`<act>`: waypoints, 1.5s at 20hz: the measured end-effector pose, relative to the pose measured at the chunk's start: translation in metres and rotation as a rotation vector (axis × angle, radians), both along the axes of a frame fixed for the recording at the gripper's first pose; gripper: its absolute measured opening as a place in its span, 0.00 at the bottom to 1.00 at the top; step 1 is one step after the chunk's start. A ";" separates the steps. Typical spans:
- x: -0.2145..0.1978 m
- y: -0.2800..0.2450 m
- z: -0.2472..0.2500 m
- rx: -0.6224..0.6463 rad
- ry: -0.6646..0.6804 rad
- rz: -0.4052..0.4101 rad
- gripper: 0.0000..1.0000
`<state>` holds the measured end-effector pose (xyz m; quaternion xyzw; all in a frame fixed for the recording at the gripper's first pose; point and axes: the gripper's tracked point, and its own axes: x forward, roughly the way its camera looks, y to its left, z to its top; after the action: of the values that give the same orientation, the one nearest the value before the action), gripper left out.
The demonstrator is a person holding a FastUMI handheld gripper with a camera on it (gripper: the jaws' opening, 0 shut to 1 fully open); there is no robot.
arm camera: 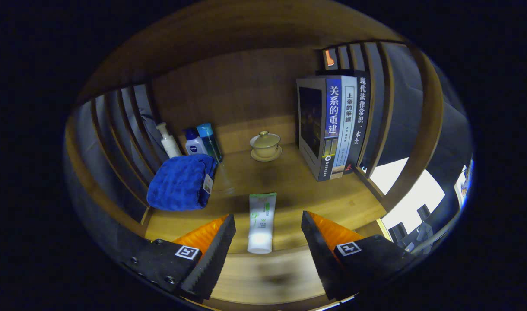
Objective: Pull open the drawer, take out the items inside it, and place them on the countertop above the cabinet.
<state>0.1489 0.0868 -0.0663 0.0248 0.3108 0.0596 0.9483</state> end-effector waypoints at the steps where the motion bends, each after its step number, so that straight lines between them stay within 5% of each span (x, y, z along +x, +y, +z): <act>1: -0.008 0.000 0.006 0.001 -0.027 0.006 0.99; 12: -0.127 -0.007 0.033 -0.010 -0.287 0.042 0.99; 22: -0.212 -0.027 -0.035 -0.071 -0.341 0.015 0.99; 30: -0.240 -0.039 -0.079 -0.097 -0.345 0.019 0.99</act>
<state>-0.0915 0.0475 -0.1456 -0.0343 0.1463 0.0570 0.9870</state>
